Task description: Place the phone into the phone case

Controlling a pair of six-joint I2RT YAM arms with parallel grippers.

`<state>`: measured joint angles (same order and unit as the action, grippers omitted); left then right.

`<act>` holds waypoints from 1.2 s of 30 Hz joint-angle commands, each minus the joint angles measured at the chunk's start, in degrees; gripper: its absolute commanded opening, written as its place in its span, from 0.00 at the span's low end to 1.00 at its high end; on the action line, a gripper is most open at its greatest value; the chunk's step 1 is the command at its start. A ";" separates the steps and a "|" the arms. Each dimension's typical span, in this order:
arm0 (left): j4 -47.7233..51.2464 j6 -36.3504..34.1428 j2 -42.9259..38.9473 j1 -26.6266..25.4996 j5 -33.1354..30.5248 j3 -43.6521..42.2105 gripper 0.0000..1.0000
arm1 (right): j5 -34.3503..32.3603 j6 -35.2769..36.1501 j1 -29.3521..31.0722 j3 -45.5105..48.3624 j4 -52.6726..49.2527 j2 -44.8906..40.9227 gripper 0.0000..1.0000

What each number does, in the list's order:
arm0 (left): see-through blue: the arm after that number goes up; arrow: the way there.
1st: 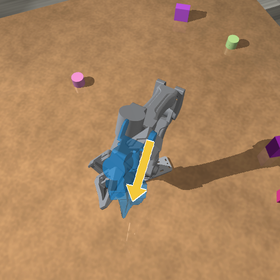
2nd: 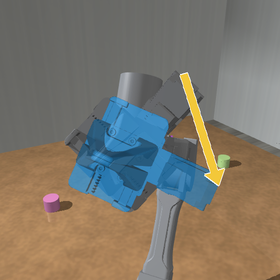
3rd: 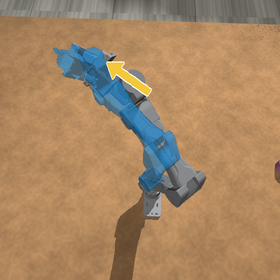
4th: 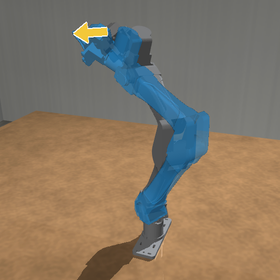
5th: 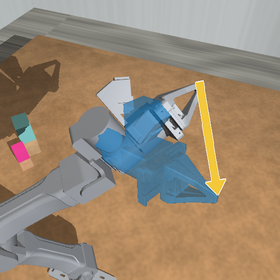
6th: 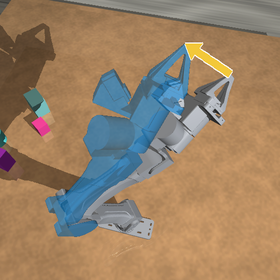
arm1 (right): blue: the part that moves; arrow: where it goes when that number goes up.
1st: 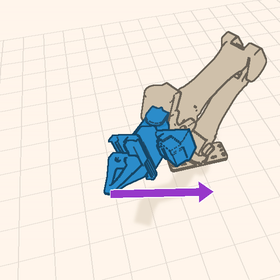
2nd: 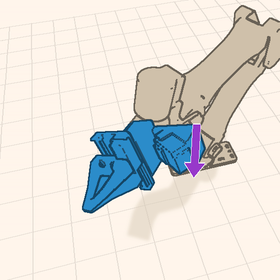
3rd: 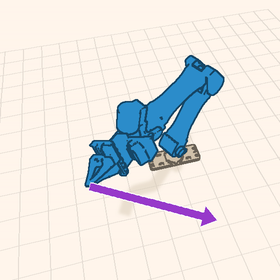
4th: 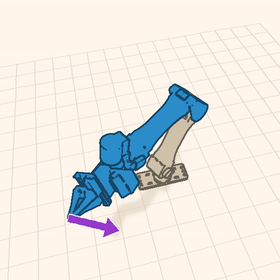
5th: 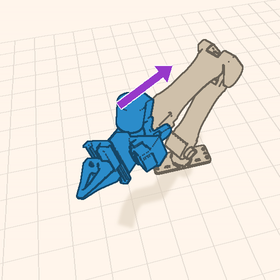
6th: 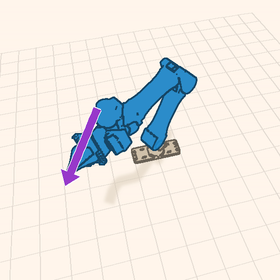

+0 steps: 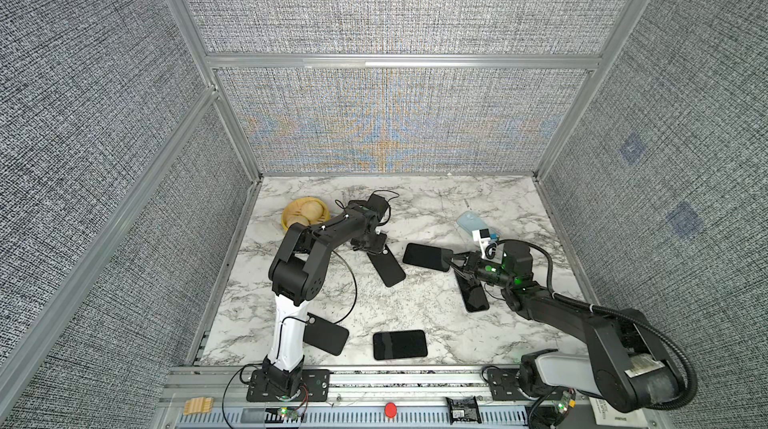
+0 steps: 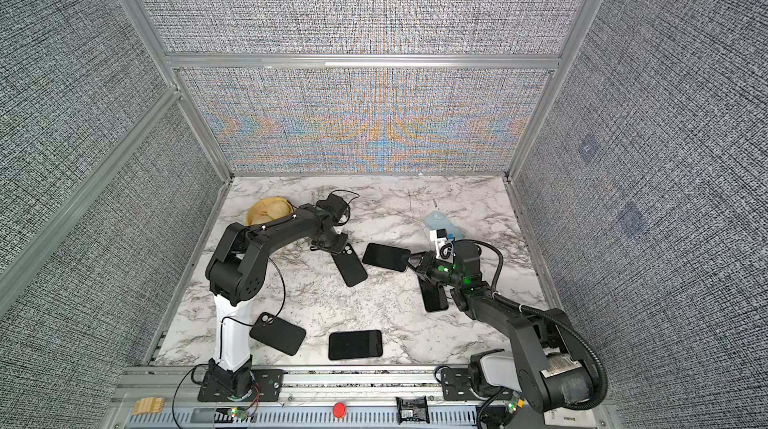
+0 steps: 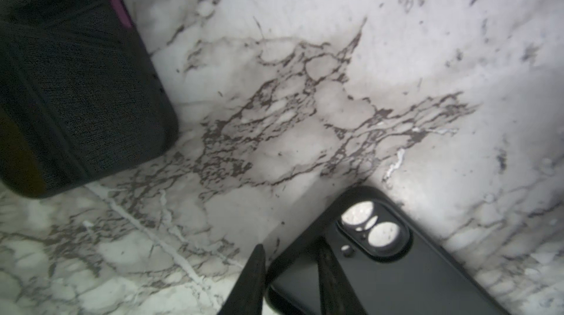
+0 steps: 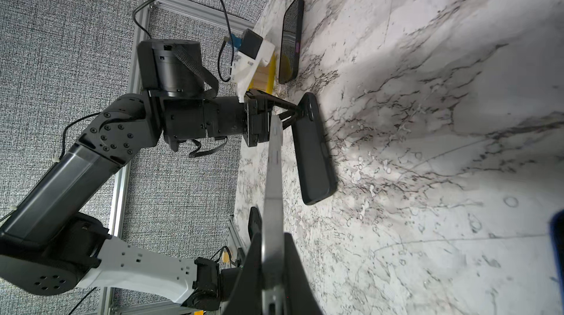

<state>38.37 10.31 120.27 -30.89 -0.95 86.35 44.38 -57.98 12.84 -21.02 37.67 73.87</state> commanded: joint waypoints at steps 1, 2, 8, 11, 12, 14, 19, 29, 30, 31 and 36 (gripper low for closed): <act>0.63 -0.66 -0.08 0.09 -1.42 -0.10 0.23 | 0.97 1.07 -0.01 -0.69 0.54 -0.50 0.04; 0.75 -0.69 -0.12 0.09 -1.57 -0.16 0.21 | 0.98 1.33 0.00 -0.78 0.25 -0.61 0.04; 0.44 0.85 -2.05 -0.06 -1.89 -3.00 0.12 | 1.42 2.60 0.00 -2.12 -2.30 -0.14 0.04; 0.21 2.17 -3.25 -0.04 -1.08 -4.63 0.09 | 2.09 2.60 0.05 -2.34 -2.78 0.57 0.04; 0.30 2.68 -3.71 -0.02 -0.92 -5.12 0.08 | 2.43 2.60 0.08 -2.55 -3.18 0.88 0.04; 0.80 4.12 -4.62 0.00 -0.74 -6.07 0.07 | 3.04 4.14 0.03 -2.98 -3.93 1.38 0.04; 1.70 10.57 -8.34 -0.04 0.74 -9.09 0.04 | 3.86 5.29 0.09 -4.38 -5.95 2.37 0.04; -0.83 23.58 -15.07 -0.53 4.85 -18.16 0.02 | 6.77 3.49 0.87 -7.67 -5.46 6.36 0.03; -0.76 24.31 -15.44 -0.72 4.91 -18.73 0.02 | 6.77 3.48 1.10 -7.91 -5.75 6.45 0.03; -0.72 24.95 -15.74 -0.92 4.75 -19.28 0.02 | 6.88 3.59 1.35 -8.34 -6.33 6.46 0.03; -1.33 27.63 -16.47 -1.78 4.81 -21.22 0.02 | 7.11 3.79 3.03 -9.72 -7.39 7.61 0.03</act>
<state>37.71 35.00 104.38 -32.49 3.18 65.69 49.78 -53.76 15.16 -29.91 29.58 81.03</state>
